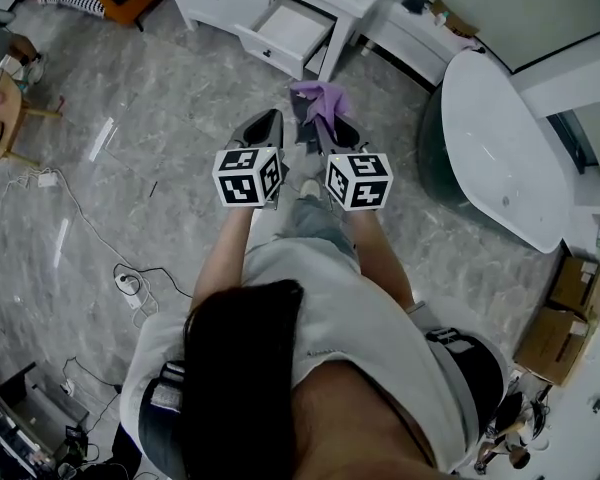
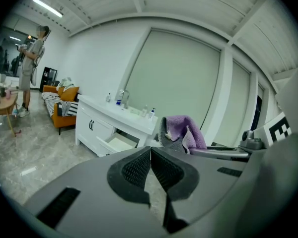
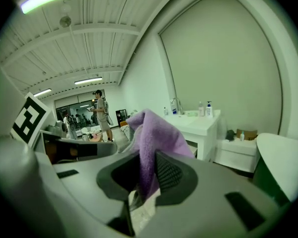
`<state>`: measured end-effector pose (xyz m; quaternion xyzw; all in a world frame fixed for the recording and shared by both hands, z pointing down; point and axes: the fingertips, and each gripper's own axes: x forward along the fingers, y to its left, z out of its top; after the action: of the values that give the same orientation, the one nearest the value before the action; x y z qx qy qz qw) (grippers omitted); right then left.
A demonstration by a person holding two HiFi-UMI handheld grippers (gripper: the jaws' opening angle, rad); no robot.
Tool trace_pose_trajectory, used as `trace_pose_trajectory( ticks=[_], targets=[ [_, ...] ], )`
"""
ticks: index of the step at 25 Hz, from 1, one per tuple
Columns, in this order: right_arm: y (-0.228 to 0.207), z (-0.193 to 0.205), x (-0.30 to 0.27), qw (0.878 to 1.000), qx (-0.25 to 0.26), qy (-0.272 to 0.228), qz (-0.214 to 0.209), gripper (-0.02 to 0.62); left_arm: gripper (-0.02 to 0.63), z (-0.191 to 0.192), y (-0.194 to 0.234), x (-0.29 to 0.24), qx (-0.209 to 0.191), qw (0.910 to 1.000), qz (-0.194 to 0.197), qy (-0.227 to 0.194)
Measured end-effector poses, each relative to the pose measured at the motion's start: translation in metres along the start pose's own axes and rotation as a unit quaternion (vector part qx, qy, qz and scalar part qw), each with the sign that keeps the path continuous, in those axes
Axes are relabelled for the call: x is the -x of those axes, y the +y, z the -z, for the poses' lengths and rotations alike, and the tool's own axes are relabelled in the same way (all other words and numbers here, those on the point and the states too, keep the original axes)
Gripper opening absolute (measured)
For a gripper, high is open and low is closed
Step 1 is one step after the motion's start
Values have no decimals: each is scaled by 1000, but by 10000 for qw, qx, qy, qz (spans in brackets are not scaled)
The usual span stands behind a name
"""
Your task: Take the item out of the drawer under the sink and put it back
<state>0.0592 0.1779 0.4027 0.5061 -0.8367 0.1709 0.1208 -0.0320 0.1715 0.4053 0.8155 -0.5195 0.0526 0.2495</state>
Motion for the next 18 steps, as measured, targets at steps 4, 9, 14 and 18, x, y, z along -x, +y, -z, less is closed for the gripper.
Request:
trace_pose_trajectory(
  ticks=[4, 9, 14, 18],
  targets=[
    [-14, -10, -16, 10000, 42, 28, -57, 77, 3, -10, 3, -19, 14, 10000, -54, -1],
    [-29, -18, -32, 9999, 3, 69, -140, 77, 5, -15, 5, -42, 71, 9998, -163, 49],
    [-37, -31, -43, 9996, 110, 61, -255, 77, 5, -28, -1, -60, 85, 9998, -182, -17],
    [-49, -47, -52, 9993, 155, -1, -344, 77, 5, -41, -1, -72, 54, 9996, -273, -69]
  ],
)
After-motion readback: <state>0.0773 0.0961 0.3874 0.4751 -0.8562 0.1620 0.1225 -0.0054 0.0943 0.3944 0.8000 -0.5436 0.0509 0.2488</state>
